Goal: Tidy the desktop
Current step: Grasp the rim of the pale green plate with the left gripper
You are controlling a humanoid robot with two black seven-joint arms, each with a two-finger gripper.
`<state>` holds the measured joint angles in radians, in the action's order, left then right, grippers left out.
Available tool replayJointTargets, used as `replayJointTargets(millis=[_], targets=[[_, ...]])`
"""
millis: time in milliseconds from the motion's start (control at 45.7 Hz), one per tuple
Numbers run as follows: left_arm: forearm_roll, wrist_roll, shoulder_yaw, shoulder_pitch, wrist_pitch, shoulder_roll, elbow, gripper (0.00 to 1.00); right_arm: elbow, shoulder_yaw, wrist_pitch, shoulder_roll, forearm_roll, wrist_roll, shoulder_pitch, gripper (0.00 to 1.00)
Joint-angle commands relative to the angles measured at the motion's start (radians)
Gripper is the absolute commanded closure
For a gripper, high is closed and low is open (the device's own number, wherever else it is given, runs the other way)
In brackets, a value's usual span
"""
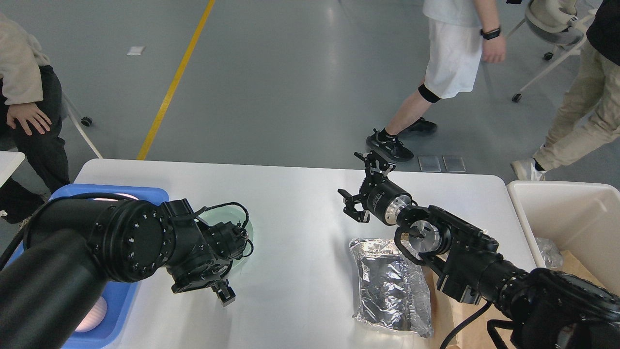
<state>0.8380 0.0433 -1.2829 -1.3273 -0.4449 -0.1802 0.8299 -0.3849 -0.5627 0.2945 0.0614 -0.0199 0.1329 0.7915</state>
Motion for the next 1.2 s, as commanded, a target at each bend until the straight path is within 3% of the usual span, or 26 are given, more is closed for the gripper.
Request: replayJointTargets(millis=[0,131,285,372,547,744,810,941,1182], targets=[[0.003,0.000,0.000,0.002,0.015,-0.001,0.000,0.13,0.000,0.000,0.000,0.000,0.000,-0.001,0.000,0.00],[0.004,0.000,-0.003,0.000,0.015,0.001,0.000,0.30,0.000,0.000,0.000,0.000,0.000,-0.001,0.000,0.00],[0.003,0.001,-0.001,0.000,0.008,0.001,0.002,0.40,0.001,0.000,0.000,0.000,0.000,-0.001,0.000,0.00],[-0.008,0.003,-0.001,-0.001,-0.002,0.001,0.002,0.57,0.000,0.000,0.000,0.000,0.000,-0.001,0.000,0.00],[-0.019,0.013,0.002,-0.003,-0.049,0.001,0.003,0.77,0.001,0.000,0.000,0.000,0.000,-0.001,0.000,0.00],[-0.056,0.018,-0.001,-0.009,-0.089,0.002,0.002,0.89,0.000,0.000,0.000,0.000,0.000,-0.001,0.000,0.00],[-0.059,0.018,-0.001,-0.010,-0.109,0.002,0.003,1.00,0.000,0.000,0.000,0.000,0.000,0.001,0.000,0.00],[-0.060,0.013,0.004,-0.015,-0.147,0.007,0.002,1.00,0.000,0.000,0.000,0.000,0.000,0.001,0.000,0.00],[-0.069,0.015,0.013,-0.015,-0.140,0.008,-0.002,1.00,0.000,0.000,0.000,0.000,0.000,0.001,0.000,0.00]])
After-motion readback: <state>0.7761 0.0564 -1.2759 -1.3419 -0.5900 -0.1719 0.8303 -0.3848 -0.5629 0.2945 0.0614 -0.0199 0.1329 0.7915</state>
